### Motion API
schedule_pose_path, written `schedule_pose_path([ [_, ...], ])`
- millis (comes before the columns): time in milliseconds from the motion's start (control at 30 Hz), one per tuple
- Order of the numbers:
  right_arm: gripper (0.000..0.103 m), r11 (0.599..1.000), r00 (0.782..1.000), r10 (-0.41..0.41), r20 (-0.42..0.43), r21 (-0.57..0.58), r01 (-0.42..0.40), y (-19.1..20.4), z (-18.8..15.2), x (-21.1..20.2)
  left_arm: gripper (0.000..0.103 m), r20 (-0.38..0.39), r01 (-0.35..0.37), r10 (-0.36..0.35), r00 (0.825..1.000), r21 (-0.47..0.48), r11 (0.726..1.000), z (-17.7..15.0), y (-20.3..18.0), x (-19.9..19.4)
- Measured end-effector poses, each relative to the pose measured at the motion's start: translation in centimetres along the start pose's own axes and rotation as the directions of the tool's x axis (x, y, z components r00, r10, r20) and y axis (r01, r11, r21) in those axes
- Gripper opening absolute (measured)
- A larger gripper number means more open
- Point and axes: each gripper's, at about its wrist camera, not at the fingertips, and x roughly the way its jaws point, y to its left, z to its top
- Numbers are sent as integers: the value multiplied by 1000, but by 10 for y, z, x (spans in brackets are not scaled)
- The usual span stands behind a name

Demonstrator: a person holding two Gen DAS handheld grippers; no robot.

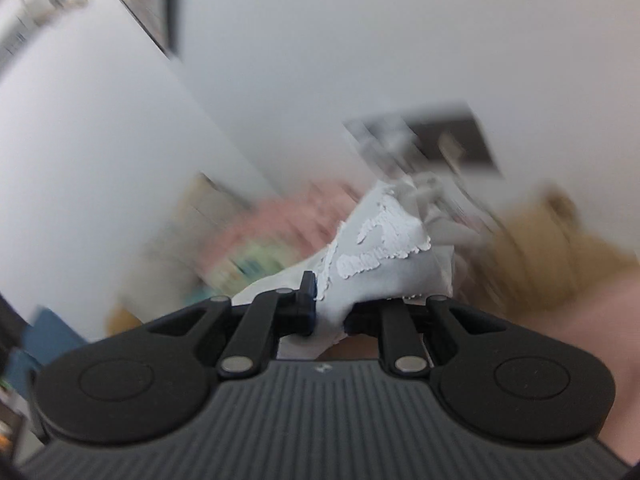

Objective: Fold clothes
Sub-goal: 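Lower the folded T-shirt beside the pillow and open both tools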

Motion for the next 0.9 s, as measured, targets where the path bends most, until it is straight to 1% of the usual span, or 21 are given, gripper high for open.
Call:
schedule_pose_path([
  [33, 16, 999, 998, -31, -50, 15, 32, -12, -16, 6, 32, -21, -38, 38, 999, 15, 999, -15, 11, 5],
  [67, 15, 998, 995, -43, -84, 36, 47, -23, -30, 9, 31, -27, -47, 47, 999, 22, 999, -22, 16, 3],
  [100, 15, 998, 994, -44, -96, 51, 49, -31, -42, 9, 32, -30, -51, 52, 998, 27, 998, -28, 20, 0],
  [167, 15, 998, 996, -33, -83, 52, 37, -37, -55, 5, 37, -36, -59, 61, 997, 38, 998, -39, 28, -6],
  [200, 15, 998, 996, -34, -81, 49, 38, -37, -57, 4, 41, -40, -64, 65, 997, 44, 997, -45, 32, -9],
  [267, 16, 998, 994, -51, -97, 37, 55, -33, -55, 5, 43, -41, -77, 80, 996, 76, 994, -42, 30, -16],
  [300, 17, 997, 992, -62, -109, 33, 66, -32, -54, 5, 48, -45, -82, 86, 995, 82, 993, -42, 28, -19],
  [333, 17, 996, 990, -72, -119, 39, 77, -28, -51, 2, 60, -48, -98, 103, 993, 94, 991, -39, 23, -23],
  [367, 18, 995, 988, -83, -128, 45, 89, -25, -47, -3, 67, -52, -116, 122, 991, 108, 987, -36, 18, -27],
  [400, 19, 994, 986, -94, -136, 45, 101, -22, -44, -6, 83, -39, -149, 155, 987, 138, 979, -35, 12, -33],
  [433, 20, 993, 984, -106, -145, 45, 114, -20, -42, -9, 90, -16, -178, 184, 983, 177, 968, -30, 2, -36],
  [467, 24, 992, 982, -118, -146, 31, 123, -18, -41, -14, 92, 3, -196, 200, 980, 214, 957, -30, -8, -46],
  [533, 40, 991, 982, -130, -140, 1, 132, -11, -40, -28, 95, 19, -203, 205, 979, 266, 942, -31, -25, -62],
  [600, 83, 991, 988, -125, -87, -58, 121, 1, -39, -50, 97, 34, -204, 203, 979, 304, 931, -33, -42, -80],
  [633, 90, 989, 991, -122, -61, -88, 116, 7, -38, -61, 99, 49, -203, 198, 979, 329, 922, -35, -52, -90],
  [667, 89, 983, 991, -131, -24, -135, 127, 15, -39, -74, 100, 67, -203, 191, 979, 360, 911, -38, -63, -100],
  [733, 88, 967, 992, -129, 15, -221, 129, 32, -38, -96, 102, 100, -206, 181, 978, 418, 885, -44, -85, -121],
  [833, 88, 957, 994, -100, 41, -269, 107, 49, -39, -129, 103, 143, -201, 151, 978, 471, 859, -53, -114, -154],
  [900, 88, 953, 995, -84, 61, -285, 98, 59, -40, -150, 103, 178, -208, 134, 975, 506, 837, -61, -130, -176],
])
